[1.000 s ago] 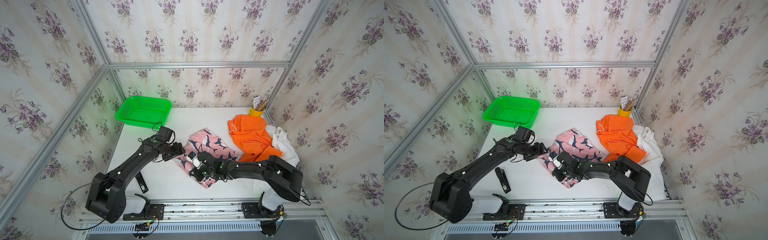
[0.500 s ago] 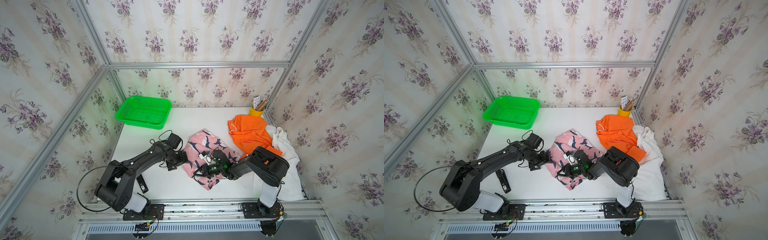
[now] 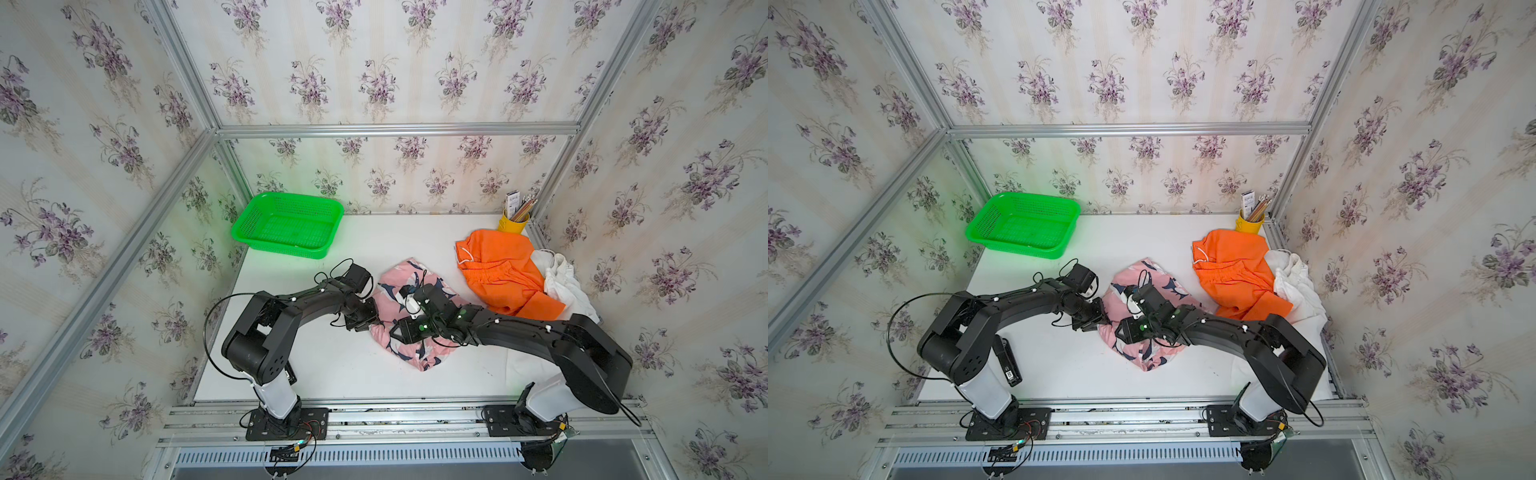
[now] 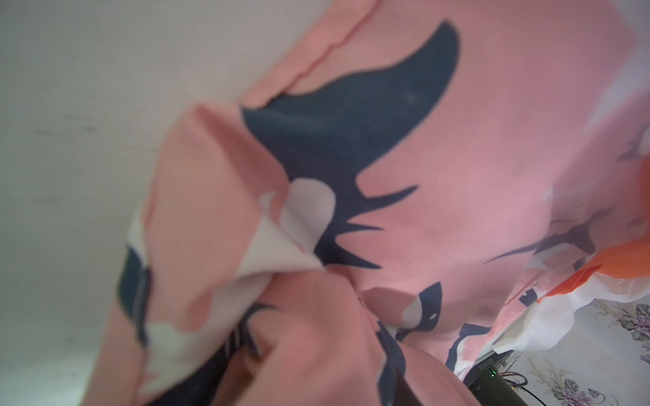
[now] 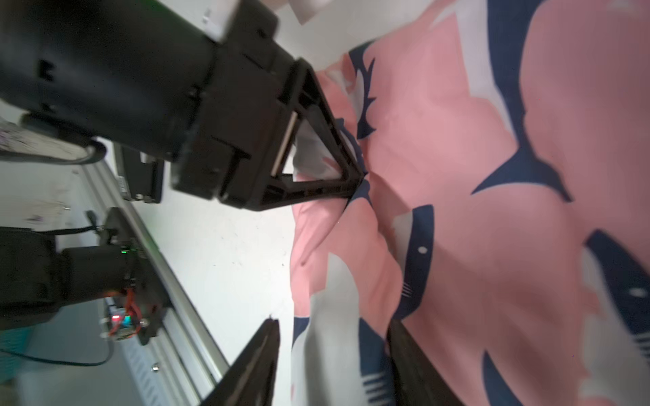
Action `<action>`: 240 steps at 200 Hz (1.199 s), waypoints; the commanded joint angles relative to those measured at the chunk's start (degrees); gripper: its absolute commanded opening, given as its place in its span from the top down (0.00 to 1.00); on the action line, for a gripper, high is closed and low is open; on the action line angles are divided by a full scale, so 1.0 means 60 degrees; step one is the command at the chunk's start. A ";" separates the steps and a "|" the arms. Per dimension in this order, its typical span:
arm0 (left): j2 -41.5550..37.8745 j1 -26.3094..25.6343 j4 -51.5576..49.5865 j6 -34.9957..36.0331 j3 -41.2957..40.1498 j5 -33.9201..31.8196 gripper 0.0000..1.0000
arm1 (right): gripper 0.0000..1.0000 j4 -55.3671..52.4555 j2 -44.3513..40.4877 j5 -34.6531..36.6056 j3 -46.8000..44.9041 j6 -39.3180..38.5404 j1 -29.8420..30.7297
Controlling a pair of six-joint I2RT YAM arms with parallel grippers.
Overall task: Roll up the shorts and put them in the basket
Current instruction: Roll the shorts at the center of the board.
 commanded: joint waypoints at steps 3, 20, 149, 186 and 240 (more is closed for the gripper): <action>-0.0041 0.0010 -0.0288 0.0359 0.0088 -0.0436 0.63 | 0.36 -0.2540 0.0117 0.3381 0.0861 -0.1952 0.1089; -0.0073 0.0031 -0.0338 0.0376 0.0116 -0.0434 0.63 | 0.30 -0.2667 0.0544 0.3920 0.1326 -0.2376 0.1817; -0.1356 0.1153 -0.0936 0.0604 -0.0743 -0.0694 0.50 | 1.00 -0.0721 0.2128 0.1839 0.1127 -0.1363 0.2901; -0.2841 0.1542 -0.2513 0.1111 -0.0800 -0.1808 0.31 | 1.00 0.1145 0.1678 -0.2073 0.0629 -0.0256 0.1829; -0.3890 0.1230 -0.3909 0.1318 0.0083 -0.2761 0.22 | 1.00 0.5463 0.1752 -0.5746 -0.1848 0.3168 -0.0483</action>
